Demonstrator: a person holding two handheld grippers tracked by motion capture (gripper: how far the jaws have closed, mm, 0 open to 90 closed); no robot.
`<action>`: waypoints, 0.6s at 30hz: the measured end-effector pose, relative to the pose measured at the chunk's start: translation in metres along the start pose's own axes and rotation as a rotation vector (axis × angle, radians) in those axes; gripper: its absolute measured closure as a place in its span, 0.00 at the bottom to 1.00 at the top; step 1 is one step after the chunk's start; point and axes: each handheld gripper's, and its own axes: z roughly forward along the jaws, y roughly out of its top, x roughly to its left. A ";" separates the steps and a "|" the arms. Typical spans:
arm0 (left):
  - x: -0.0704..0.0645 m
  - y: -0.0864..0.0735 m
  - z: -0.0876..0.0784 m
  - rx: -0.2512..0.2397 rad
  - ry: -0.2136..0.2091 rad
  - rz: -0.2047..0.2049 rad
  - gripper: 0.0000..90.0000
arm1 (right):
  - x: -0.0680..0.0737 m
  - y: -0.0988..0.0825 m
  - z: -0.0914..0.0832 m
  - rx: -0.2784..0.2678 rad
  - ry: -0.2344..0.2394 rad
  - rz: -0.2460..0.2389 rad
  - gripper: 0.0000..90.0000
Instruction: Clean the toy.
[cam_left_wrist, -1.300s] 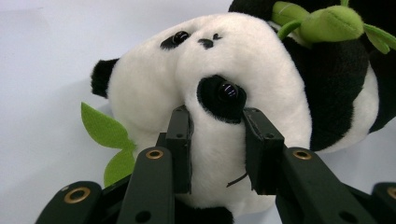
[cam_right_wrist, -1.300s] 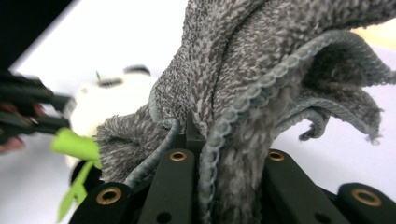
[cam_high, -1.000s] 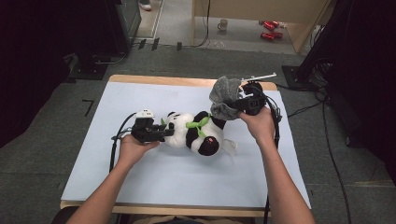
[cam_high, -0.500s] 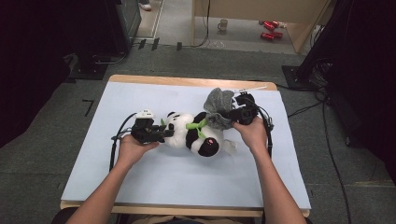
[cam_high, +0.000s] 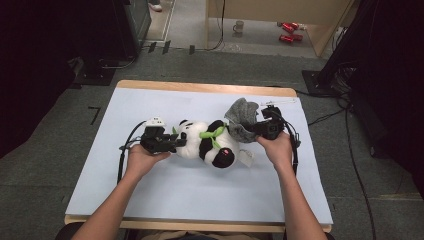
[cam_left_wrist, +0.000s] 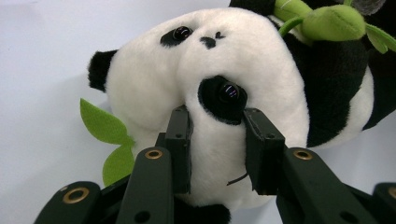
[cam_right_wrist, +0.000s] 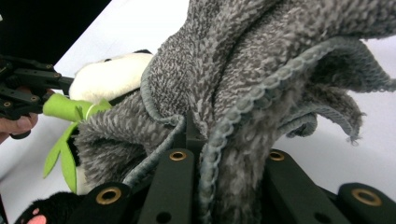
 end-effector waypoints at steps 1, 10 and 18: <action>0.000 0.000 0.000 0.001 -0.001 0.000 0.74 | -0.001 -0.001 -0.001 -0.002 -0.001 -0.002 0.91; 0.001 0.000 0.000 0.002 0.003 -0.003 0.74 | -0.022 -0.015 -0.014 0.028 -0.067 0.040 0.91; -0.002 -0.001 -0.001 0.001 0.015 0.000 0.74 | -0.034 -0.012 -0.041 -0.026 -0.088 0.082 0.91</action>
